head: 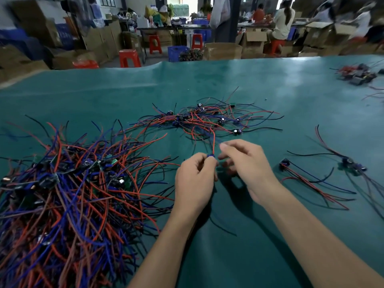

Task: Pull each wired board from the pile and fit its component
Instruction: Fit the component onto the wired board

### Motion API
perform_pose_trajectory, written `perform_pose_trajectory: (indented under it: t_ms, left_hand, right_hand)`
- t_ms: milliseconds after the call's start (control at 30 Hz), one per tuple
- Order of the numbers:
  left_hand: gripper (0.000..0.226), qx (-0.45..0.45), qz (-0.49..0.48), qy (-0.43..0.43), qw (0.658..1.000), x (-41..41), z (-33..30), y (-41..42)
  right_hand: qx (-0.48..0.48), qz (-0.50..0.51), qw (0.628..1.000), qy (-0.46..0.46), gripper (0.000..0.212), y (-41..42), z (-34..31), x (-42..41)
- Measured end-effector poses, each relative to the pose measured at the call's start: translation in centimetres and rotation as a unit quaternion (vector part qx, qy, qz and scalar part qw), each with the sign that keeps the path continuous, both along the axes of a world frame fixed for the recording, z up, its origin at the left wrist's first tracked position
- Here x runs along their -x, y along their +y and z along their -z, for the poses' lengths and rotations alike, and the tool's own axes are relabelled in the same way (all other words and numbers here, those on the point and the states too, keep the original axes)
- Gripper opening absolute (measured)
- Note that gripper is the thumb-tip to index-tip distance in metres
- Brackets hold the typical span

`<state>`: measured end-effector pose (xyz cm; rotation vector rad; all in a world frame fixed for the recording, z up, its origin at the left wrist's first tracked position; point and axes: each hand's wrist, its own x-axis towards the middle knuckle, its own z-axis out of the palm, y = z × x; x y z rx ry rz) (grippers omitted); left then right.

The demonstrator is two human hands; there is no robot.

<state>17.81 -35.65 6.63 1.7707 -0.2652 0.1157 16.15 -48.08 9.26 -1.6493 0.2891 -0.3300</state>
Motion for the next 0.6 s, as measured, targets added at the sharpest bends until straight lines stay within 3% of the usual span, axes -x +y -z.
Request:
perform_pose_trajectory:
  t_ms: [133,200,267,333,500,600]
  left_hand:
    - [0.036,-0.03,0.053,-0.021,0.998,0.1,0.1,-0.2]
    - [0.038,-0.024,0.061,-0.014,0.998,-0.1,0.3,-0.3]
    - [0.042,-0.029,0.076,-0.011,0.997,-0.1,0.5,-0.2]
    - [0.04,-0.042,0.104,-0.007,0.994,-0.1,0.6,-0.2]
    - [0.031,-0.063,0.141,0.023,0.988,0.0,0.9,-0.2]
    - [0.031,-0.075,0.155,0.014,0.985,0.1,0.8,-0.1]
  right_hand:
    - [-0.145,-0.106,0.983,0.027,0.009,-0.2,-0.4,0.4]
    - [-0.172,-0.116,0.978,0.018,0.011,-0.9,-0.4,0.5]
    - [-0.13,-0.065,0.989,-0.004,0.008,-1.5,-0.3,0.5]
    - [-0.076,-0.01,0.996,-0.044,0.019,-1.9,-0.2,0.3]
    - [0.007,0.149,0.981,-0.127,0.03,-5.2,-1.1,0.2]
    - [-0.096,0.257,0.949,-0.156,0.023,-7.5,-1.7,0.7]
